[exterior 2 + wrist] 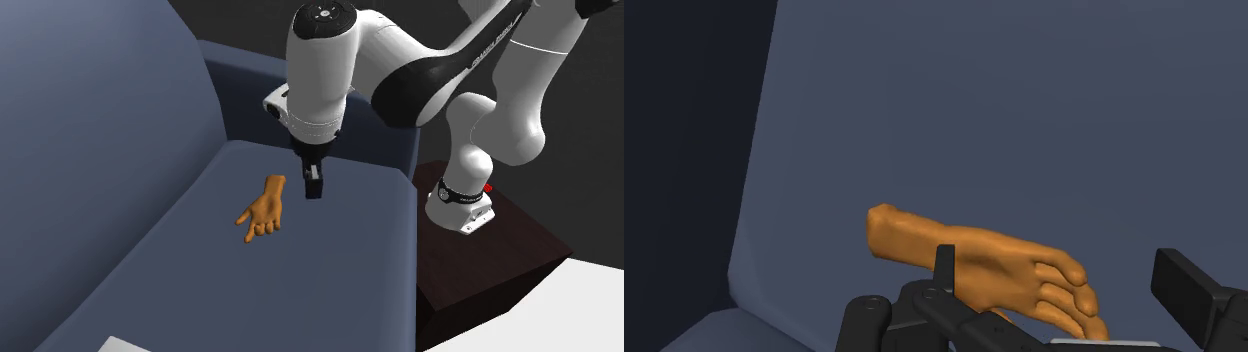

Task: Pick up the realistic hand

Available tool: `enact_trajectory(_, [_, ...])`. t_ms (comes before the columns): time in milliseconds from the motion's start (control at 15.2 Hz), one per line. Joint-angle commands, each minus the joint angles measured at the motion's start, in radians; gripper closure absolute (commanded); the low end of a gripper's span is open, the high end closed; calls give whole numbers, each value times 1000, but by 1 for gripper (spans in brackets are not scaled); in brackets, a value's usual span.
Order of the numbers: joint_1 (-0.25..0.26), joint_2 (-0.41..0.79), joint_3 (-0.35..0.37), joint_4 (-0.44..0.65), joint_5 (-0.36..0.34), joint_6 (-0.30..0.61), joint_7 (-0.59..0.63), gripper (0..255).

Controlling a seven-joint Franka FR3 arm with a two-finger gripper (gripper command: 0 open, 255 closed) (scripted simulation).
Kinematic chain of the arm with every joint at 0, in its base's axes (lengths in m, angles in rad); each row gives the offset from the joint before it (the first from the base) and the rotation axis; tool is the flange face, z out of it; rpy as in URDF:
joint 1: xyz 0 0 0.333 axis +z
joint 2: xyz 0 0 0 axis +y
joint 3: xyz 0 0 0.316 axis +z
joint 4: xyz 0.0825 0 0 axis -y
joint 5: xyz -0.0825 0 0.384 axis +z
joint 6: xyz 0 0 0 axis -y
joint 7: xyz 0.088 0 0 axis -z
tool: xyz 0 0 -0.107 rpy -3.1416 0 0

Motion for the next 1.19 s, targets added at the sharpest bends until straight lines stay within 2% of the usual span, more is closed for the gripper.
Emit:
enact_trajectory(0, [-3,84,8,39,-37,28,42,0])
enact_trajectory(594, [23,442,-2,294,-186,48,185,0])
enact_trajectory(1122, [26,492,-10,262,-212,122,224,0])
